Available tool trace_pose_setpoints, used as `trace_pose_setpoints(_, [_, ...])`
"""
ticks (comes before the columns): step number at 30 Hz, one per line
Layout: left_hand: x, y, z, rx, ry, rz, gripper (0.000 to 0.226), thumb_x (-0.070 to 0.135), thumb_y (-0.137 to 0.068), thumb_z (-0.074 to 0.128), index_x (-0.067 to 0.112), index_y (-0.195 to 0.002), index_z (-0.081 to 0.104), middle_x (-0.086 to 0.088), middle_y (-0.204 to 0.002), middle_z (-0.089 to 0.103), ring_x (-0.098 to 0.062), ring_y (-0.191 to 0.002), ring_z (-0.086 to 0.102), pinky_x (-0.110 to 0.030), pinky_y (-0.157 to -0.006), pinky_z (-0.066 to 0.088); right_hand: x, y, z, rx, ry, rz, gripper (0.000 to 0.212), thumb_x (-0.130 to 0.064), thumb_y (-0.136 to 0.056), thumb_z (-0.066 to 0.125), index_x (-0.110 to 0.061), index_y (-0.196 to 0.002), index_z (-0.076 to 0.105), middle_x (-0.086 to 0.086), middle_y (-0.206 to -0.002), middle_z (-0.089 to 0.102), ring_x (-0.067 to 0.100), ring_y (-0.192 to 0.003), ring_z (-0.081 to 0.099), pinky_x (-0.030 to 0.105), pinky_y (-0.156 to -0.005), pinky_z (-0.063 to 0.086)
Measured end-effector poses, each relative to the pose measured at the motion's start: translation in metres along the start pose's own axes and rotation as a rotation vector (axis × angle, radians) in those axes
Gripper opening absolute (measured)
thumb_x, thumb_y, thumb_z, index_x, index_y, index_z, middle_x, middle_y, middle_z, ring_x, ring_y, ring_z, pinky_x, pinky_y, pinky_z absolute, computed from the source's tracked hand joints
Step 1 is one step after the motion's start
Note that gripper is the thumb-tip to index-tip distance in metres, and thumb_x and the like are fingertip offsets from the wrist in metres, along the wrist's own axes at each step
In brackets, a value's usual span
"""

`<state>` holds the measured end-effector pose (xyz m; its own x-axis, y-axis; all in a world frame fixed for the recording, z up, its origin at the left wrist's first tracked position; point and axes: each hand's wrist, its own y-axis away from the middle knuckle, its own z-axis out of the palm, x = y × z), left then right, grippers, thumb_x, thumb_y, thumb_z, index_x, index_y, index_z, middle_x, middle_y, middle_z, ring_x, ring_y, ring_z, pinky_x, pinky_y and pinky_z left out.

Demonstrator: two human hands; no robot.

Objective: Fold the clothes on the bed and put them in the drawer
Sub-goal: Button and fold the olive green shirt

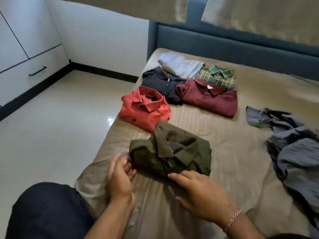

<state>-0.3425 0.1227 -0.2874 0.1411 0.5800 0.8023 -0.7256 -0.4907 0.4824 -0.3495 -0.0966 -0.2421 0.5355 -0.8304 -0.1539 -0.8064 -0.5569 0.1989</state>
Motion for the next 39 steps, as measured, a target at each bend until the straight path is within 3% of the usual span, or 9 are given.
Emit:
trace_pose_setpoints(5, [0.012, -0.018, 0.002, -0.165, -0.398, 0.396, 0.043, 0.029, -0.094, 0.066, 0.025, -0.137, 0.06, 0.003, -0.134, 0.064, -0.006, -0.121, 0.062, -0.017, -0.093, 0.05, 0.022, 0.0, -0.002, 0.641, -0.556, 0.196, 0.01, -0.037, -0.095, 0.068, -0.032, -0.102, 0.073, -0.018, -0.087, 0.07, 0.004, -0.081, 0.067, 0.021, -0.069, 0.053])
trace_pose_setpoints(8, [0.032, -0.038, 0.019, -0.233, -0.661, 0.505, 0.067, 0.06, -0.08, 0.061, 0.026, -0.139, 0.061, 0.007, -0.131, 0.064, -0.009, -0.121, 0.062, -0.029, -0.102, 0.05, 0.044, -0.012, -0.003, 0.918, -0.814, 0.478, 0.011, -0.02, -0.095, 0.07, -0.03, -0.09, 0.07, -0.011, -0.085, 0.068, 0.012, -0.08, 0.065, 0.028, -0.071, 0.054])
trace_pose_setpoints(12, [0.049, -0.058, 0.037, -0.567, -1.186, 0.592, 0.043, 0.064, -0.083, 0.066, 0.028, -0.103, 0.075, 0.013, -0.102, 0.072, -0.006, -0.095, 0.066, -0.039, -0.086, 0.056, 0.072, -0.024, 0.008, 0.521, -1.044, 0.601, 0.036, -0.031, -0.093, 0.075, -0.033, -0.126, 0.062, -0.012, -0.12, 0.064, 0.005, -0.11, 0.062, 0.036, -0.096, 0.056])
trace_pose_setpoints(15, [0.047, -0.073, 0.039, -0.758, -1.25, 0.805, 0.021, 0.047, -0.089, 0.066, 0.027, -0.093, 0.067, 0.011, -0.092, 0.066, -0.009, -0.087, 0.062, -0.043, -0.079, 0.053, 0.072, -0.029, 0.019, 0.362, -1.065, 0.559, 0.029, -0.028, -0.09, 0.08, -0.028, -0.117, 0.071, -0.01, -0.111, 0.074, 0.006, -0.104, 0.07, 0.041, -0.097, 0.059])
trace_pose_setpoints(22, [0.036, -0.084, 0.055, -0.649, -1.075, 1.188, 0.025, 0.043, -0.102, 0.048, 0.02, -0.104, 0.056, 0.004, -0.08, 0.063, -0.022, -0.067, 0.061, -0.042, -0.054, 0.048, 0.077, -0.026, 0.012, 0.739, -1.349, 0.429, 0.01, -0.011, -0.1, 0.064, -0.002, -0.104, 0.068, 0.012, -0.093, 0.072, 0.018, -0.086, 0.065, 0.04, -0.078, 0.056])
trace_pose_setpoints(26, [0.032, -0.103, 0.081, -0.599, -1.174, 1.22, 0.024, 0.046, -0.103, 0.042, 0.022, -0.104, 0.048, -0.003, -0.076, 0.066, -0.035, -0.066, 0.066, -0.037, -0.05, 0.04, 0.094, -0.033, 0.023, 0.867, -1.101, 0.526, 0.005, -0.014, -0.101, 0.065, -0.015, -0.098, 0.069, 0.005, -0.087, 0.072, 0.011, -0.081, 0.067, 0.03, -0.072, 0.057])
trace_pose_setpoints(32, [0.004, -0.117, 0.077, -0.544, -1.434, 0.839, 0.019, 0.043, -0.1, 0.06, 0.028, -0.102, 0.05, -0.002, -0.088, 0.068, -0.035, -0.087, 0.068, -0.047, -0.069, 0.053, 0.109, -0.05, 0.048, 0.738, -0.794, 0.729, 0.011, -0.03, -0.097, 0.07, -0.024, -0.089, 0.067, -0.011, -0.084, 0.07, 0.016, -0.083, 0.067, 0.029, -0.068, 0.044])
trace_pose_setpoints(36, [0.028, -0.084, 0.064, -0.351, -1.172, 1.263, 0.045, 0.033, -0.095, 0.061, 0.015, -0.137, 0.06, -0.004, -0.136, 0.062, -0.024, -0.128, 0.056, -0.045, -0.109, 0.045, 0.074, -0.035, 0.014, 0.956, -0.5, 0.72, 0.038, -0.039, -0.096, 0.057, -0.024, -0.131, 0.059, -0.003, -0.129, 0.058, 0.023, -0.123, 0.056, 0.044, -0.1, 0.046])
trace_pose_setpoints(39, [0.017, -0.051, 0.068, -0.589, -1.295, 1.405, 0.066, 0.038, -0.098, 0.055, 0.011, -0.157, 0.044, -0.008, -0.166, 0.036, -0.024, -0.156, 0.029, -0.042, -0.124, 0.025, 0.043, -0.037, 0.006, 0.909, -0.072, 0.326, 0.055, -0.037, -0.096, 0.057, -0.023, -0.149, 0.053, 0.002, -0.158, 0.046, 0.024, -0.145, 0.042, 0.05, -0.115, 0.032])
